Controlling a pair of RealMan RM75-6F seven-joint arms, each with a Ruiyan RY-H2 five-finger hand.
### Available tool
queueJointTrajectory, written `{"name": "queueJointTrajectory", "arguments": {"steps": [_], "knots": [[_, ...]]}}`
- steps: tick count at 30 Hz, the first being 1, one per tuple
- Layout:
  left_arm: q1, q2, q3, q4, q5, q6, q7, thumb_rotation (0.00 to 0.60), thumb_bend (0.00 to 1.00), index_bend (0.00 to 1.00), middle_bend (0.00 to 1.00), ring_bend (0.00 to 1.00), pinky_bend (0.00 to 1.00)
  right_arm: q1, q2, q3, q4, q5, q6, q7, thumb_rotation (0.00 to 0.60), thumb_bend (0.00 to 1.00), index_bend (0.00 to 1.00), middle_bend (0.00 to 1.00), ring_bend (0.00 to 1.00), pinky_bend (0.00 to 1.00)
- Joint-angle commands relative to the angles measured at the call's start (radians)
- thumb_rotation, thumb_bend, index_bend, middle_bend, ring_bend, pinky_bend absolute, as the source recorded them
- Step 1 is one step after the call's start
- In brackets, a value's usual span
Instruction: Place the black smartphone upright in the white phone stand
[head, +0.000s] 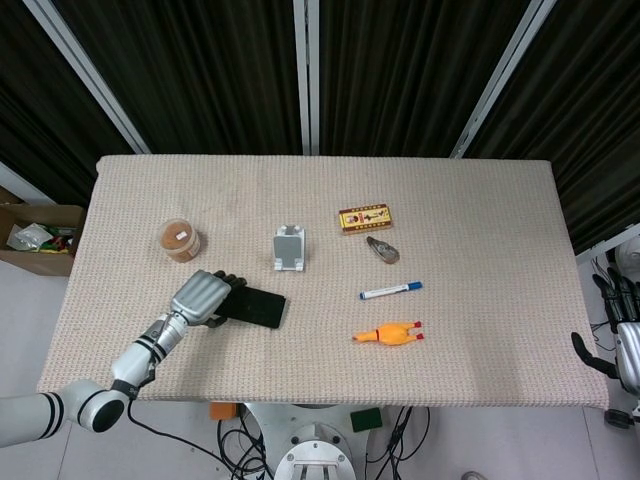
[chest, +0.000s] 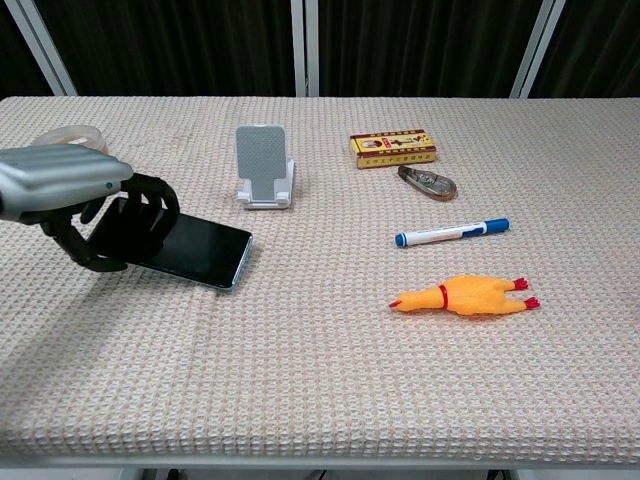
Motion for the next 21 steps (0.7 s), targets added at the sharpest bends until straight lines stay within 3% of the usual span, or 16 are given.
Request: {"name": "queueJointTrajectory", "arguments": {"steps": [1, 6, 9, 15, 21], "knots": [[0.007, 0.024, -0.004, -0.016, 0.033, 0.014, -0.033, 0.6, 0.4, 0.72, 0.69, 0.57, 0.6, 0.0, 0.001, 0.0, 0.0, -0.001, 0.002, 0.001, 0.6, 0.36, 0.0, 0.0, 0.0, 0.0], [0.023, 0.097, -0.023, -0.078, 0.081, 0.075, -0.052, 0.6, 0.4, 0.73, 0.69, 0.58, 0.61, -0.002, 0.003, 0.002, -0.001, -0.003, 0.007, 0.004, 0.6, 0.36, 0.0, 0.0, 0.0, 0.0], [0.031, 0.15, -0.043, -0.114, 0.122, 0.142, 0.006, 0.6, 0.4, 0.73, 0.69, 0.58, 0.6, -0.002, 0.0, 0.003, 0.002, -0.003, 0.011, 0.007, 0.6, 0.36, 0.0, 0.0, 0.0, 0.0], [0.021, 0.232, -0.08, -0.135, 0.241, 0.253, 0.221, 0.6, 0.4, 0.73, 0.69, 0.58, 0.6, -0.004, -0.01, 0.006, 0.017, -0.016, 0.028, 0.019, 0.6, 0.36, 0.0, 0.0, 0.0, 0.0], [-0.047, 0.299, -0.103, -0.127, 0.374, 0.226, 0.47, 0.6, 0.4, 0.73, 0.69, 0.58, 0.59, -0.005, -0.017, 0.008, 0.03, -0.014, 0.033, 0.032, 0.6, 0.36, 0.0, 0.0, 0.0, 0.0]]}}
